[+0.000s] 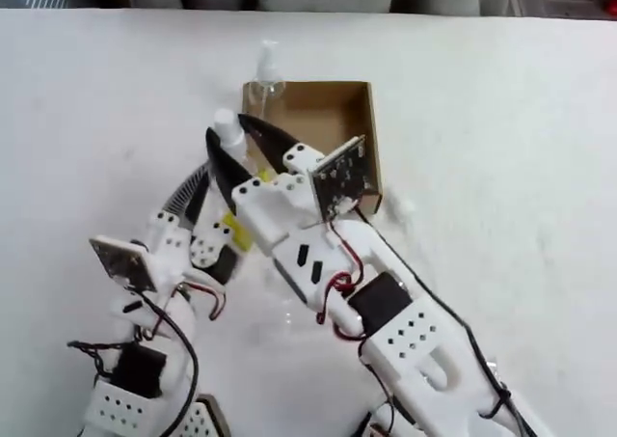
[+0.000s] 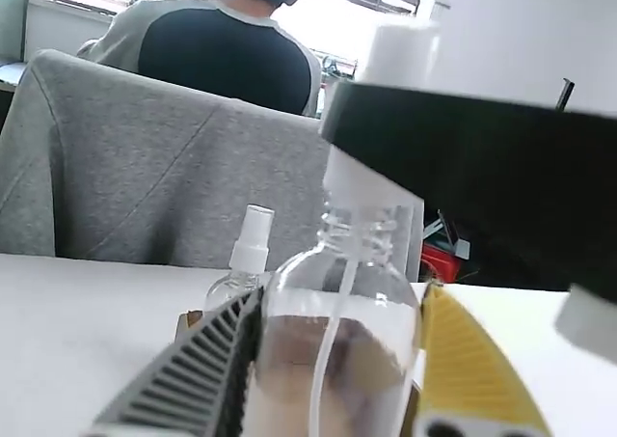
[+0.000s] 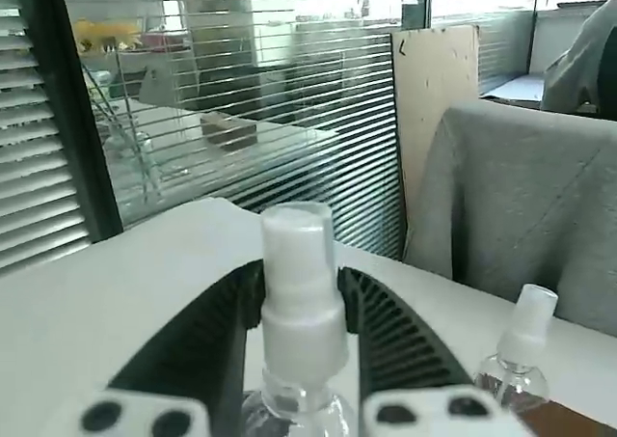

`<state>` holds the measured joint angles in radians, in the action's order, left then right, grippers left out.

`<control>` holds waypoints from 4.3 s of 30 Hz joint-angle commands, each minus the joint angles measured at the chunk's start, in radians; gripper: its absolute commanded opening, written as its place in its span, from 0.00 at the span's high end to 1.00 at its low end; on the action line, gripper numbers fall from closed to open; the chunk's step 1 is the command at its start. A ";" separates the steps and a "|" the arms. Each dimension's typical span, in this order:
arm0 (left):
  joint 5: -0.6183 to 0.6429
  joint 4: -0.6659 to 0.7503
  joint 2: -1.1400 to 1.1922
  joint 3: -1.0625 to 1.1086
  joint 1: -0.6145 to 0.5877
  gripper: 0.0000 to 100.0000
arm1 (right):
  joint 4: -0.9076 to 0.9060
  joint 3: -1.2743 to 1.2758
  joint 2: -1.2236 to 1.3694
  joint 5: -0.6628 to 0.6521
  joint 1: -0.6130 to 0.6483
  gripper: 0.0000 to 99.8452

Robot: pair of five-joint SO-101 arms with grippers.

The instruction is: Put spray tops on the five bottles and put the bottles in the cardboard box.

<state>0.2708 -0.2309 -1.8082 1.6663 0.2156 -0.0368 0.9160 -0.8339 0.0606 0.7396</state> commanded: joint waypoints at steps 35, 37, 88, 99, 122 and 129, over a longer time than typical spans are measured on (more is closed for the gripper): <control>0.011 -0.002 -0.019 -0.006 0.002 0.92 | -0.116 -0.021 -0.031 -0.002 -0.002 0.98; 0.011 -0.002 -0.019 -0.006 0.002 0.92 | -0.165 -0.046 -0.031 0.003 -0.002 0.94; 0.011 0.008 -0.019 0.026 0.001 0.92 | -0.886 0.187 -0.567 -0.003 -0.249 0.95; 0.011 0.069 -0.019 0.026 0.001 0.92 | -0.869 0.520 -0.800 -0.087 -0.733 0.95; -0.117 0.336 0.513 -0.416 0.061 0.92 | -0.707 0.779 -0.892 -0.095 -0.912 0.95; -0.117 0.647 0.881 -0.456 0.059 0.92 | -0.708 0.779 -0.892 -0.095 -0.912 0.95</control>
<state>0.1649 0.2325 -1.1178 1.2827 0.2616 -0.7380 1.6878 -1.7223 -0.0269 -0.1642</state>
